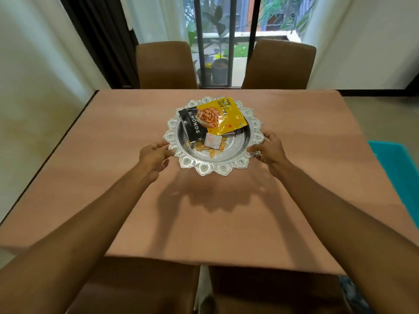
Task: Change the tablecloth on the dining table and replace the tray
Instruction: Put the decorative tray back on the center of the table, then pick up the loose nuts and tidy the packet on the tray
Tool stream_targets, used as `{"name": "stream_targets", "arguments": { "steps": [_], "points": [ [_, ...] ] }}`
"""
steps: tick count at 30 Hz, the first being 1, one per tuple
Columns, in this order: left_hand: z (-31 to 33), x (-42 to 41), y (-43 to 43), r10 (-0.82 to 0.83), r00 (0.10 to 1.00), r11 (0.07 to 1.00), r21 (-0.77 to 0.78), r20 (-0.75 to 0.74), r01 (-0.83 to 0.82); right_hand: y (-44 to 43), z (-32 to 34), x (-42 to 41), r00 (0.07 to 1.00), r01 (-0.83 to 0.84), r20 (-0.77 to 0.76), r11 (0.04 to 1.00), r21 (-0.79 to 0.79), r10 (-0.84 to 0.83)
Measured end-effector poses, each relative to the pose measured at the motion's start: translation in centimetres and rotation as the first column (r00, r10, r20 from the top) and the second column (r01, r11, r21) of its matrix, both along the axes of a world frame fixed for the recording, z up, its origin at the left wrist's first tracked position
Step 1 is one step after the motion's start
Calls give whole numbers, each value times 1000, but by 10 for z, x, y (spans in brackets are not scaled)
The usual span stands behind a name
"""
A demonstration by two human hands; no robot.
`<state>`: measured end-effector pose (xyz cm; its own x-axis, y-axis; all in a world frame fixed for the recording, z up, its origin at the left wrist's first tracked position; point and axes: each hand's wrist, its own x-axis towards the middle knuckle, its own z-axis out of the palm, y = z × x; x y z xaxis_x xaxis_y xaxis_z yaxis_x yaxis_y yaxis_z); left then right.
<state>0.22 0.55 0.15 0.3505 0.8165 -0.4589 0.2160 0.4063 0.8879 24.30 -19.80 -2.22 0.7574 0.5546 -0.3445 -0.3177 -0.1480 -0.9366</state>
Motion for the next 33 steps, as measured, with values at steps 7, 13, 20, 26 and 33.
{"name": "stream_targets", "arguments": {
  "steps": [7,13,20,26,33],
  "points": [
    [-14,20,74,-50,999,998,-48,17,51,63,-9,15,1000,15,-16,1000,-3,-15],
    [-28,20,93,-95,995,994,-57,23,96,78,-25,16,997,65,-32,998,19,-65],
    [-31,31,87,-8,970,717,675,-241,174,85,-23,16,781,173,624,973,-155,-39],
    [-14,70,78,-213,865,387,773,-455,502,125,4,14,285,73,810,831,-552,513],
    [-27,93,88,-315,768,399,656,-558,641,159,-8,35,87,-5,663,666,-746,743]
  ]
}}
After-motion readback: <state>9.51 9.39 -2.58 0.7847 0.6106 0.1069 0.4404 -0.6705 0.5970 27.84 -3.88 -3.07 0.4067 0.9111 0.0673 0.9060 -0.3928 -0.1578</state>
